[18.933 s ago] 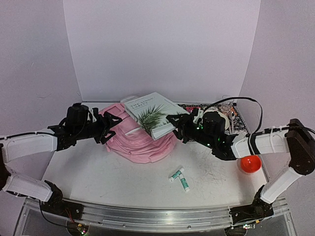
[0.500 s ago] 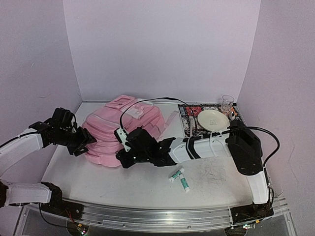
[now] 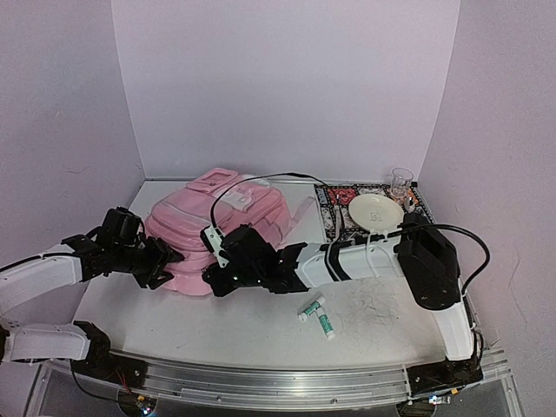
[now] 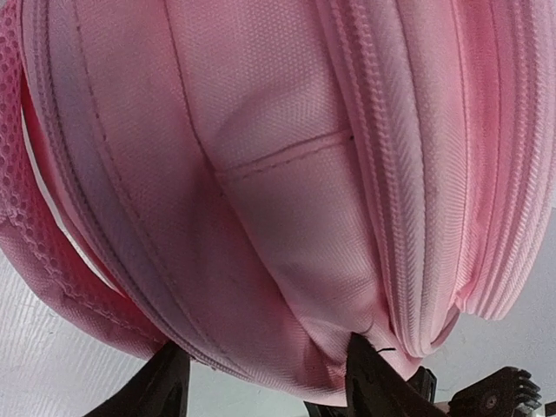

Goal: Pack the student bag
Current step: Hold the largest pocket of the student bag, then zip the student bag into the largest pocket of the bag.

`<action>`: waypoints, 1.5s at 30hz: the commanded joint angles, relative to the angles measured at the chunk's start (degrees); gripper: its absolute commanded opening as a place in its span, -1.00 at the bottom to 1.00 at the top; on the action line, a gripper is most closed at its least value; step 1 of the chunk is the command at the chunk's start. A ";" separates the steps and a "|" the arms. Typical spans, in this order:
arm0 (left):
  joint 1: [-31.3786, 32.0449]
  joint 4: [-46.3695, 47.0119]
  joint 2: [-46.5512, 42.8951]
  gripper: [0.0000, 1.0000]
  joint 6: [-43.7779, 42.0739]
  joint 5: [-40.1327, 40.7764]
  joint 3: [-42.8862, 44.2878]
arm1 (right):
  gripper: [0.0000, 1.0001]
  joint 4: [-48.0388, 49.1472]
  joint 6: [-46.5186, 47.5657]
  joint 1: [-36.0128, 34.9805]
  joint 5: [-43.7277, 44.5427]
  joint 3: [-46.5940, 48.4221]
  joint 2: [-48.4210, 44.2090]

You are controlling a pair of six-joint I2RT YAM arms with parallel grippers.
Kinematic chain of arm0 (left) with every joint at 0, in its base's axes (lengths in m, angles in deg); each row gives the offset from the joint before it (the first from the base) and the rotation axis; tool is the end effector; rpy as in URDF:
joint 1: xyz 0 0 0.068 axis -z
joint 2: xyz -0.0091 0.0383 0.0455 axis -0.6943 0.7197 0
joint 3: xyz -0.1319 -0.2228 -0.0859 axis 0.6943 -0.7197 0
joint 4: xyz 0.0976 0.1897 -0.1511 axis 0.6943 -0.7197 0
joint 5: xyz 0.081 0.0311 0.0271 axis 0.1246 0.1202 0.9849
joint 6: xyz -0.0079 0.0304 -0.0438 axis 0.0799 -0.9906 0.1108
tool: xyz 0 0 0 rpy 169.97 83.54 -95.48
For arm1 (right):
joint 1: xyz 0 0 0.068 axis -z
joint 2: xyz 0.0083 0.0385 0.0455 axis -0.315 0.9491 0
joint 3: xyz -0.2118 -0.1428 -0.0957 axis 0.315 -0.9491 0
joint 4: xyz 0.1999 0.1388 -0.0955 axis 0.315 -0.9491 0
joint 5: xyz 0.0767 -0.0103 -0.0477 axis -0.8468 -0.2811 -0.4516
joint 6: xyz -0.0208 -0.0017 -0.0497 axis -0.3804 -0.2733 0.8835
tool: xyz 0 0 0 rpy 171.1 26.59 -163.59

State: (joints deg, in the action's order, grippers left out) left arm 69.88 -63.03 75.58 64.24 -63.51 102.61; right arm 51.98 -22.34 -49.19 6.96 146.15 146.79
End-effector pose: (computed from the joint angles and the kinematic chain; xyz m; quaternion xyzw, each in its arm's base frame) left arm 0.1752 -0.0942 0.2130 -0.3115 0.8677 -0.3495 0.1672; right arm 0.1953 0.4743 0.2078 -0.2927 0.7188 0.4573 0.4343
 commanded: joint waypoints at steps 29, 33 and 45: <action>1.25 -18.45 -3.64 -1.00 -11.94 20.25 10.24 | -1.00 1.10 7.96 10.68 10.73 -19.69 -19.00; 1.25 -22.51 -5.98 -1.00 -11.96 20.95 9.97 | -1.00 0.85 6.65 13.42 10.74 -19.11 -17.96; 1.25 -27.68 -8.22 -1.00 -13.37 19.12 11.04 | -1.00 -0.49 4.27 16.35 5.88 -14.86 -13.23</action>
State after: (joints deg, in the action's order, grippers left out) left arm 72.68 -82.60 67.75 54.28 -50.43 110.75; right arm 52.73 -16.43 -38.47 5.63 128.09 132.82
